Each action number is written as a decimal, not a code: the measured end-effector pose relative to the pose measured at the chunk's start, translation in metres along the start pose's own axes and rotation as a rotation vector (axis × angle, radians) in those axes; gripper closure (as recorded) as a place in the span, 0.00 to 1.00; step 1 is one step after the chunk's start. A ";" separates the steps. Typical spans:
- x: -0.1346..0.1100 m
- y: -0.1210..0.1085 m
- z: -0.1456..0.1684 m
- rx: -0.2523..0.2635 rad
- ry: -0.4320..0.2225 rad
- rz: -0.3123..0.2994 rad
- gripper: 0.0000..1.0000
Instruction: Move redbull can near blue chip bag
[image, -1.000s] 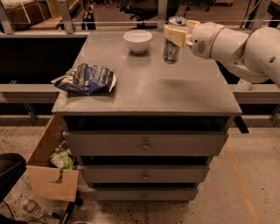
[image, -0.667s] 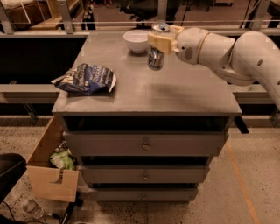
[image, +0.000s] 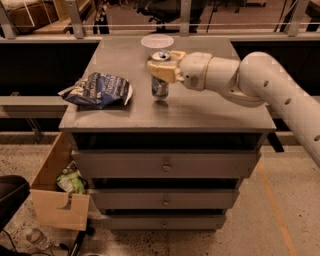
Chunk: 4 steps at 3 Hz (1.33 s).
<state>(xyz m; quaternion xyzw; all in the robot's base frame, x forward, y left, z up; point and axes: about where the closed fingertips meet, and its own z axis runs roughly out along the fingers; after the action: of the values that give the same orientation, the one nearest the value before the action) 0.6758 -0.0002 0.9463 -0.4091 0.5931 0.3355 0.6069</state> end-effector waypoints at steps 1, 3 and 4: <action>0.018 0.008 0.011 -0.034 0.013 -0.021 1.00; 0.031 0.018 0.022 -0.079 0.045 -0.036 0.84; 0.031 0.018 0.022 -0.079 0.045 -0.036 0.62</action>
Offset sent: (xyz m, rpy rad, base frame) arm -0.0052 0.0310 -0.0503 -0.1009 0.0006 0.1069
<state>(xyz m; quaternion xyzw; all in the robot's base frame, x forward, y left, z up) 0.6718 0.0255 0.9132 -0.4507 0.5853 0.3387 0.5827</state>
